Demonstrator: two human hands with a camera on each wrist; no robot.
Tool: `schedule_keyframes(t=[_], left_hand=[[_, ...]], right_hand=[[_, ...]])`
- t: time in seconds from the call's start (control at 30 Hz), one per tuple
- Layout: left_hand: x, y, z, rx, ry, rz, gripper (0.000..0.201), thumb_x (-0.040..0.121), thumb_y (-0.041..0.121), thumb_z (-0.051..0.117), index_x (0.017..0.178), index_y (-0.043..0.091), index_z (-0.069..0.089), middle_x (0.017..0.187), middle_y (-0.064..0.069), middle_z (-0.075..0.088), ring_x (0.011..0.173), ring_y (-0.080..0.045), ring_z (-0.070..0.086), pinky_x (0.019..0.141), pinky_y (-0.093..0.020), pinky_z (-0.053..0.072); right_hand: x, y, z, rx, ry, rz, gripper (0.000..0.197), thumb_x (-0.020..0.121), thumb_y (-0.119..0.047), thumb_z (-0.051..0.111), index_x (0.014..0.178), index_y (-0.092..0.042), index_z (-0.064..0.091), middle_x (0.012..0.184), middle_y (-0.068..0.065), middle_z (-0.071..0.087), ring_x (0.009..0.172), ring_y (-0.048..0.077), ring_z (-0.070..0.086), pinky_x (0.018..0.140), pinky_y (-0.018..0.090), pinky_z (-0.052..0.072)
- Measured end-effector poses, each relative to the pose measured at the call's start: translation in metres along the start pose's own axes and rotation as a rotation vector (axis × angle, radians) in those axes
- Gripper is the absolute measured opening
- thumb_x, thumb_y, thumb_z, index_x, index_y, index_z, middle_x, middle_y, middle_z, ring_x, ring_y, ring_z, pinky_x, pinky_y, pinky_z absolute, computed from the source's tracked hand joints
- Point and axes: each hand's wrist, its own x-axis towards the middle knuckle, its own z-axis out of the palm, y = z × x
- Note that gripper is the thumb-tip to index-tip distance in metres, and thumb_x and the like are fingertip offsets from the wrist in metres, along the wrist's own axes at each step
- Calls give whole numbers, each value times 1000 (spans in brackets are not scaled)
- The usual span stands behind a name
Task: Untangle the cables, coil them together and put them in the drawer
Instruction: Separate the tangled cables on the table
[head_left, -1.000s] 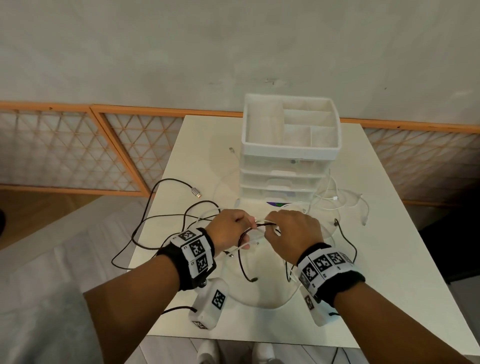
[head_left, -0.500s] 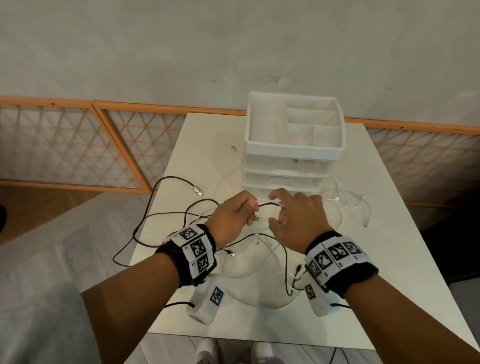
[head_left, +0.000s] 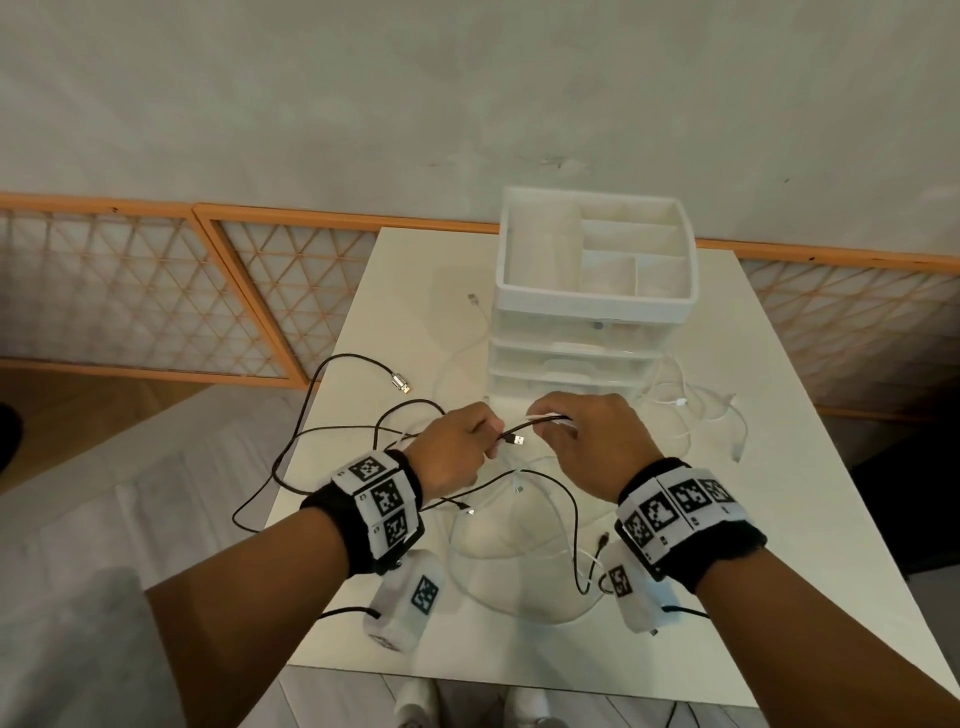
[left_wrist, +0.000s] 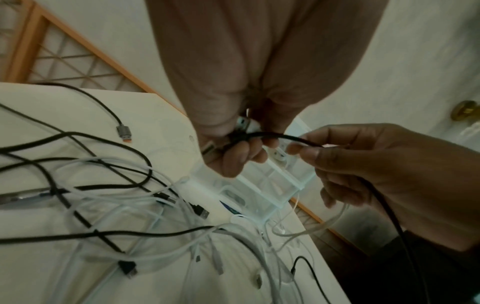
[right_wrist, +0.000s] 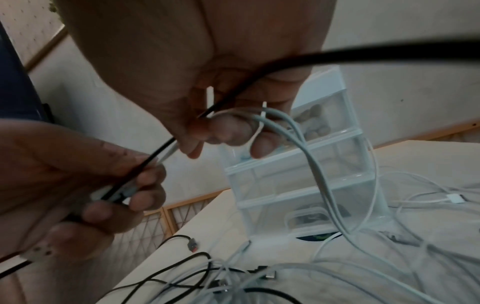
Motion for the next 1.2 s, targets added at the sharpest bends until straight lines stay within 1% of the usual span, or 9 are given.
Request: schedule_keyframes(t=[0.2,0.37,0.5,0.6,0.7,0.8,0.97,1.07,1.2], left_hand=[[-5,1,-14,35,-73,-97,30,103,33,36,76,26,48,67,2,43,59,-15,42,55,-28,45],[-2,-4,-34,-112,134,-54,31,104,24,42,76,11,44,63,-5,40,50,-16,29,47,-22,25],[1,2,-40,8,177,23,36,103,25,44,70,11,42,63,-5,42,50,-13,31,44,-19,27],[2,7,-30,157,132,98,38,104,31,39,73,11,47,63,2,42,47,-7,34,46,-21,26],[-1,9,-21,255,85,181,42,105,35,37,74,13,54,55,12,45,42,-1,39,51,-20,29],[-3,13,-12,318,18,205,37,105,29,39,76,10,51,45,21,46,43,5,44,48,-11,35],[8,5,-2,388,102,239,35,103,29,43,71,18,47,64,7,50,59,-7,44,58,-15,35],[13,-3,-1,387,217,172,34,103,30,43,71,19,49,61,5,47,58,-11,43,53,-16,32],[15,-11,-4,465,247,106,33,103,31,41,77,15,54,64,8,49,63,-8,47,56,-14,32]], right_hand=[[6,24,-21,4,240,86,11,89,-19,67,87,-24,76,78,1,74,72,23,65,69,27,48],[-1,73,-47,-543,131,467,37,91,-53,54,99,-23,73,111,16,55,106,40,51,88,47,47],[4,97,-66,-472,20,747,63,85,-73,47,99,-16,69,97,12,56,89,34,58,76,39,47],[18,100,-82,-241,145,720,53,91,-62,51,82,-11,62,92,15,67,75,31,59,65,31,43],[30,90,-101,127,447,641,35,90,-48,64,80,-15,59,83,17,71,67,29,69,52,22,45],[44,83,-122,171,650,443,36,85,-48,70,83,-14,59,84,7,67,77,26,63,66,29,44],[53,86,-125,229,821,184,31,78,-49,73,84,-24,56,112,5,66,100,15,64,85,28,51],[40,106,-99,187,677,156,32,77,-22,81,96,-17,55,129,7,57,119,12,54,99,25,42],[9,145,-55,-142,11,458,63,78,-10,77,134,-13,51,158,12,28,144,26,32,113,31,28]])
